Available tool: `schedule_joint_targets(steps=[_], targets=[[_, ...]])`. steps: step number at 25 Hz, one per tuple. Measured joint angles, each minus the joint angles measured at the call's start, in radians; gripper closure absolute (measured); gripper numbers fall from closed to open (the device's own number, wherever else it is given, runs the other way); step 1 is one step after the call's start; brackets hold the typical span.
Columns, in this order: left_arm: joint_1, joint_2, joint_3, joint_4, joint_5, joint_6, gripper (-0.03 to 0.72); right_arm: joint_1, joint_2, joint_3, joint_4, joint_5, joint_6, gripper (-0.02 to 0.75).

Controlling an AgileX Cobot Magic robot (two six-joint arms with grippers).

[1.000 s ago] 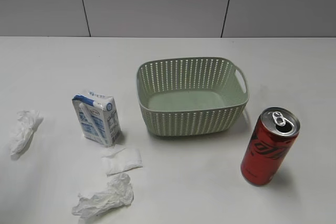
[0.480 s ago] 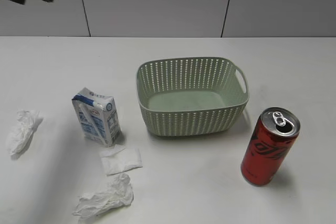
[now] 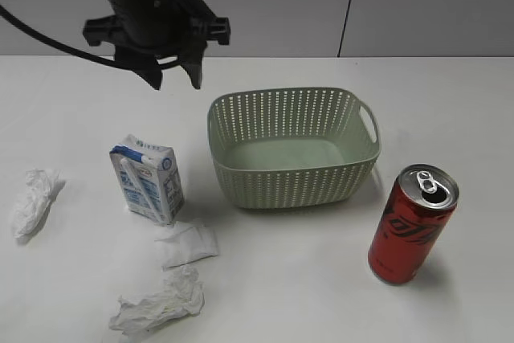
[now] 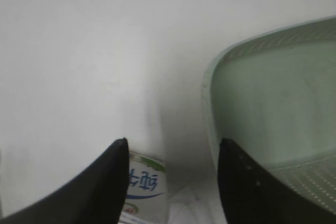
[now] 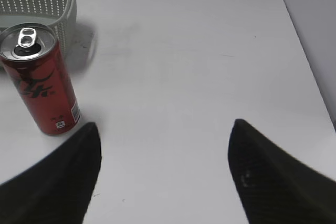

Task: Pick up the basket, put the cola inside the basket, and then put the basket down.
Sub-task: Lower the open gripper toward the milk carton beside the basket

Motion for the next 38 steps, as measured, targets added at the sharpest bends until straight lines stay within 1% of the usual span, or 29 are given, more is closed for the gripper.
schedule_joint_targets(steps=[4, 10, 21, 23, 25, 26, 31, 33, 38], targets=[[-0.012, 0.074, -0.008, -0.038, -0.003, -0.055, 0.272, 0.000, 0.000, 0.000, 0.000, 0.000, 0.000, 0.167], [-0.015, 0.129, -0.010, -0.109, -0.038, -0.063, 0.272, 0.000, 0.000, 0.000, 0.000, 0.000, 0.000, 0.167], [-0.015, 0.223, -0.013, -0.140, -0.067, -0.072, 0.272, 0.000, 0.000, 0.000, 0.000, -0.001, 0.000, 0.167], [-0.015, 0.238, -0.015, -0.141, -0.068, -0.072, 0.286, 0.000, 0.000, 0.000, 0.000, -0.001, 0.000, 0.167], [-0.015, 0.245, -0.015, -0.141, -0.073, -0.072, 0.329, 0.000, 0.000, 0.000, 0.000, -0.001, 0.000, 0.167], [-0.015, 0.245, -0.015, -0.141, -0.075, -0.072, 0.362, 0.000, 0.000, 0.000, 0.000, -0.001, 0.000, 0.167], [-0.015, 0.245, -0.017, -0.142, -0.092, -0.072, 0.617, 0.000, 0.000, 0.000, 0.000, -0.001, 0.000, 0.167], [-0.015, 0.245, -0.017, -0.143, -0.097, -0.073, 0.682, 0.000, 0.000, 0.000, 0.000, -0.001, 0.000, 0.167], [-0.014, 0.244, -0.017, -0.145, -0.095, -0.073, 0.690, 0.000, 0.000, 0.000, 0.000, -0.001, 0.000, 0.167]])
